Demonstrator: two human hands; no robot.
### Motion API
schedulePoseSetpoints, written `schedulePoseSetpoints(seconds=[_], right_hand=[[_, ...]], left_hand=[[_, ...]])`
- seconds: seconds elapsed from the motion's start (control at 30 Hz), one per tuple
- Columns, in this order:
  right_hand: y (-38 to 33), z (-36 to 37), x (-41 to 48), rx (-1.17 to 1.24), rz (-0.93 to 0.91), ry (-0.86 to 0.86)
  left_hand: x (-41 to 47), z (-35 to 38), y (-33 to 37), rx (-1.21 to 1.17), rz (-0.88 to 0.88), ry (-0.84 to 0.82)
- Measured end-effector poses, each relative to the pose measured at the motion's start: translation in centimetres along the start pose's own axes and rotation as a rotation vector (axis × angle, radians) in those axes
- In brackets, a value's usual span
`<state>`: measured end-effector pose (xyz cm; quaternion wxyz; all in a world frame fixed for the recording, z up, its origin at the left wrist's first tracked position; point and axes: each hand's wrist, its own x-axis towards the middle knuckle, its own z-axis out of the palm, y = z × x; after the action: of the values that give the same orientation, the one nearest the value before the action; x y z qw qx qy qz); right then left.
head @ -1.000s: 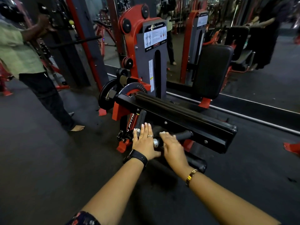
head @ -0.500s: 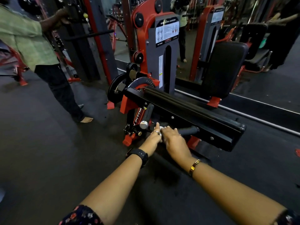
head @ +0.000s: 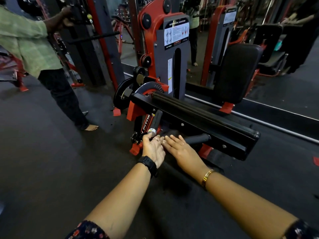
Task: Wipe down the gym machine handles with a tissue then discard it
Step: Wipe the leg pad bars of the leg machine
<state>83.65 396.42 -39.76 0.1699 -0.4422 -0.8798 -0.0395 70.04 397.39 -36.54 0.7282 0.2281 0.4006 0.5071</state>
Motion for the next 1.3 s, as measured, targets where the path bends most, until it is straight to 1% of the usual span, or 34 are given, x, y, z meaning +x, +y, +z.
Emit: schedulePoseSetpoints(seconds=[0.03,0.07,0.17,0.2,0.23,0.27,0.33,0.4,0.43,0.47,0.6,0.7,0.8,0.87,0.93,1.0,1.03,1.1,1.17,1.2,1.23,1.3], right_hand=[[0.2,0.4,-0.4,-0.004,-0.008,0.054],[0.4,0.6,-0.6,0.020,0.039,0.112],[0.9,0.8,-0.2,0.112,0.352,0.209],[0.8,1.1,-0.1,0.136,0.423,0.200],[0.5,1.4,0.0,0.168,0.423,0.180],[0.2,1.6,0.1,0.203,0.372,0.167],[-0.5,1.5,0.3,0.215,0.211,0.165],[-0.3,1.2,0.7,0.145,0.108,0.139],[0.6,1.0,0.9,0.101,0.105,0.130],[1.8,0.9,0.9,0.089,0.143,0.122],[6.5,0.5,-0.7,0.070,0.429,0.070],[5.4,0.3,0.2,0.119,0.547,0.041],[1.1,0.7,1.9,0.303,0.511,0.139],[-1.3,1.1,1.5,0.384,0.435,0.145],[-1.3,1.8,-0.1,0.396,0.330,0.172],[0.6,2.5,-2.3,0.313,0.276,0.206],[2.1,2.9,-3.2,0.280,0.302,0.212],[4.5,3.2,-4.1,0.295,0.463,0.230],[5.3,3.2,-3.8,0.319,0.607,0.256],[4.8,3.2,-3.5,0.319,0.637,0.271],[4.0,3.4,-3.1,0.325,0.626,0.283],[1.0,3.7,-2.3,0.373,0.499,0.270]], left_hand=[[0.0,-0.1,0.1,-0.016,-0.004,0.004],[0.0,-0.1,0.2,-0.034,0.005,0.010],[0.2,0.3,0.3,-0.068,0.025,0.024],[0.5,0.3,0.2,-0.065,0.023,0.035],[0.6,0.2,0.1,-0.056,0.024,0.043],[0.7,0.1,0.0,-0.032,0.029,0.038],[0.5,0.1,-0.1,0.030,0.018,-0.009],[0.4,0.3,0.0,0.032,0.000,-0.013],[0.5,0.3,0.1,0.007,0.002,0.004],[0.5,0.2,0.2,-0.019,0.005,0.022],[0.2,0.3,0.5,-0.038,-0.002,0.052],[0.2,0.6,0.2,0.014,0.004,0.081],[0.5,0.8,0.1,0.075,0.025,0.084],[0.7,0.9,0.1,0.093,0.038,0.079],[0.7,0.9,0.2,0.084,0.031,0.062],[0.7,1.2,0.3,0.091,0.028,0.049],[0.7,1.5,0.3,0.100,0.029,0.055],[0.7,1.9,0.2,0.107,0.036,0.071],[0.8,2.4,-0.1,0.112,0.050,0.082],[0.8,2.7,-0.2,0.116,0.058,0.085],[0.9,2.9,-0.4,0.117,0.065,0.087],[1.0,3.0,-0.6,0.132,0.064,0.082]])
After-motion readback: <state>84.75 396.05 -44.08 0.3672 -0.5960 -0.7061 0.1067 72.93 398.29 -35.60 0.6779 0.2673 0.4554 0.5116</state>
